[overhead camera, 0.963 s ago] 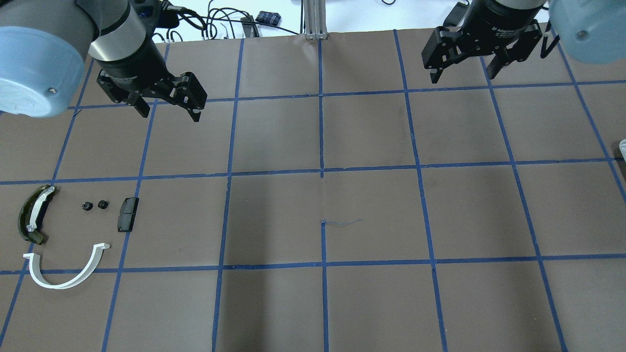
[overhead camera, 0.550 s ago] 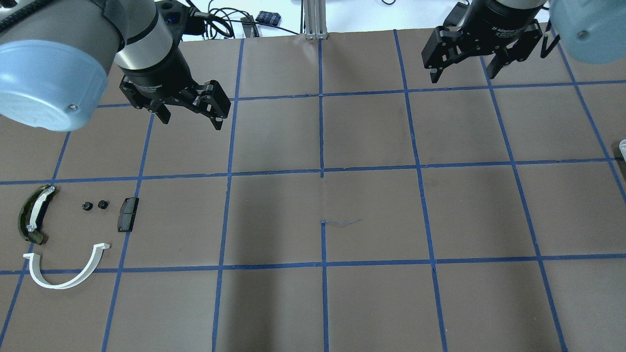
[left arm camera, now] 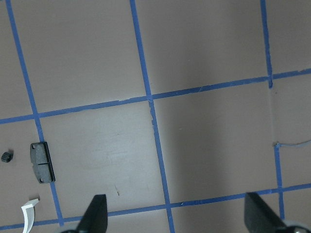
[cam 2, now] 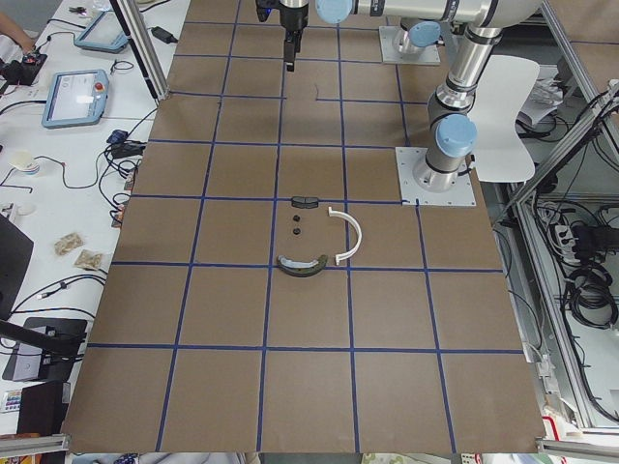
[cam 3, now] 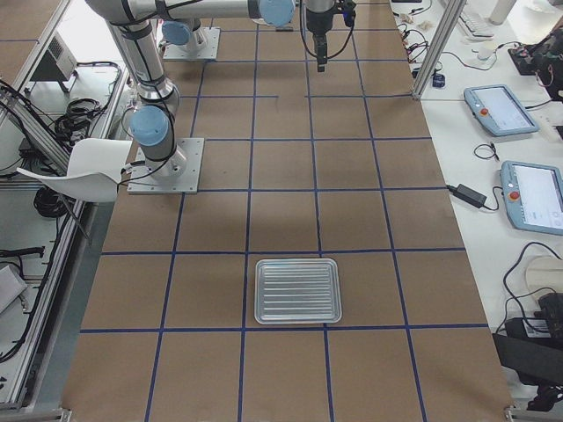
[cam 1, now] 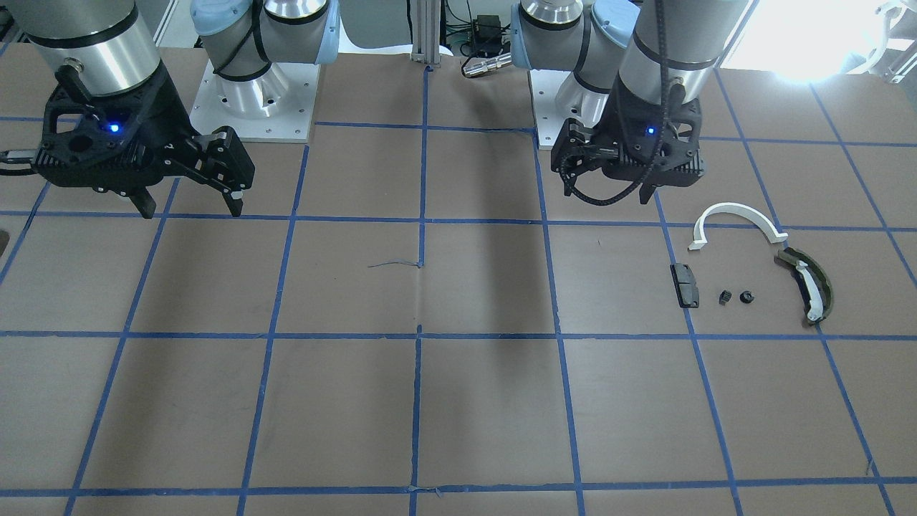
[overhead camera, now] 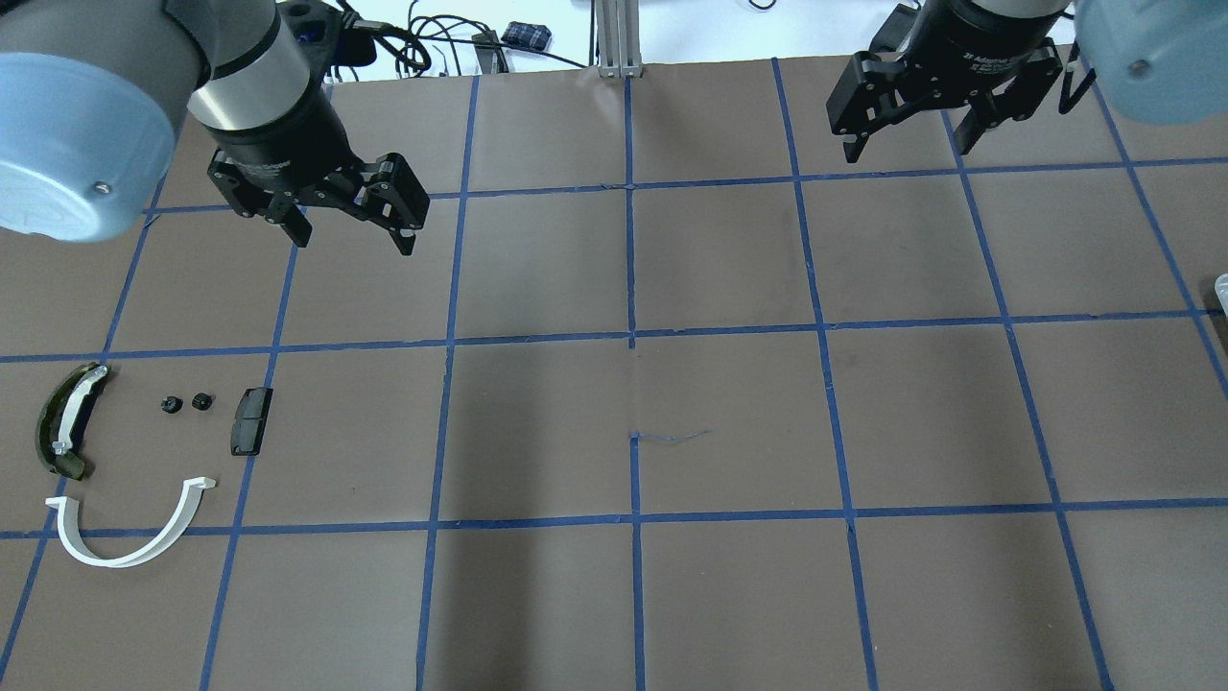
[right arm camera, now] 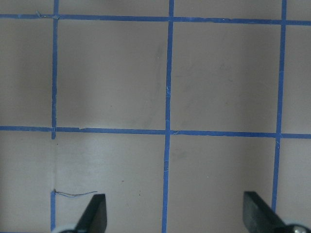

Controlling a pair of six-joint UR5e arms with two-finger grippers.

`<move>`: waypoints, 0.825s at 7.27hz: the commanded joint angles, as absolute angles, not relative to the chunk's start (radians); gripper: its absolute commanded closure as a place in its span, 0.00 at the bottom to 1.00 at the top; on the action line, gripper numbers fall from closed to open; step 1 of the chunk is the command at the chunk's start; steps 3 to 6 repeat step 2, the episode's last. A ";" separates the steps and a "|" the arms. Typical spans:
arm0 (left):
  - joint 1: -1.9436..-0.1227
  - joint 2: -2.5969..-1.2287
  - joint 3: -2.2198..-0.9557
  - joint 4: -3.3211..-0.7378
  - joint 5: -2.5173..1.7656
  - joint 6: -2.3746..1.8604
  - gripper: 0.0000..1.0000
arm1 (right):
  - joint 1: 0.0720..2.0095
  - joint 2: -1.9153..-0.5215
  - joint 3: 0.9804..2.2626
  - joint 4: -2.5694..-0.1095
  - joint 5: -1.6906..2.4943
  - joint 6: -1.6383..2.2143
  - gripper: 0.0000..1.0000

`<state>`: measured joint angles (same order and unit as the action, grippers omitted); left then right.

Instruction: Place bearing gear from tray to pile

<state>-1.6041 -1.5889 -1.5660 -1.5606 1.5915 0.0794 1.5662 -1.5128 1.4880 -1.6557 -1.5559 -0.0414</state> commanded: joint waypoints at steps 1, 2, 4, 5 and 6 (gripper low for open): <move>-1.592 -1.568 -1.566 -1.568 1.592 0.065 0.00 | 1.563 -1.509 1.488 -1.654 -1.558 -0.043 0.00; -1.591 -1.566 -1.566 -1.568 1.591 0.060 0.00 | 1.563 -1.517 1.488 -1.654 -1.557 -0.043 0.00; -1.591 -1.566 -1.566 -1.568 1.591 0.060 0.00 | 1.563 -1.517 1.488 -1.654 -1.557 -0.043 0.00; -1.591 -1.566 -1.566 -1.568 1.591 0.060 0.00 | 1.563 -1.517 1.488 -1.654 -1.557 -0.043 0.00; -1.591 -1.566 -1.566 -1.568 1.591 0.060 0.00 | 1.563 -1.517 1.488 -1.654 -1.557 -0.043 0.00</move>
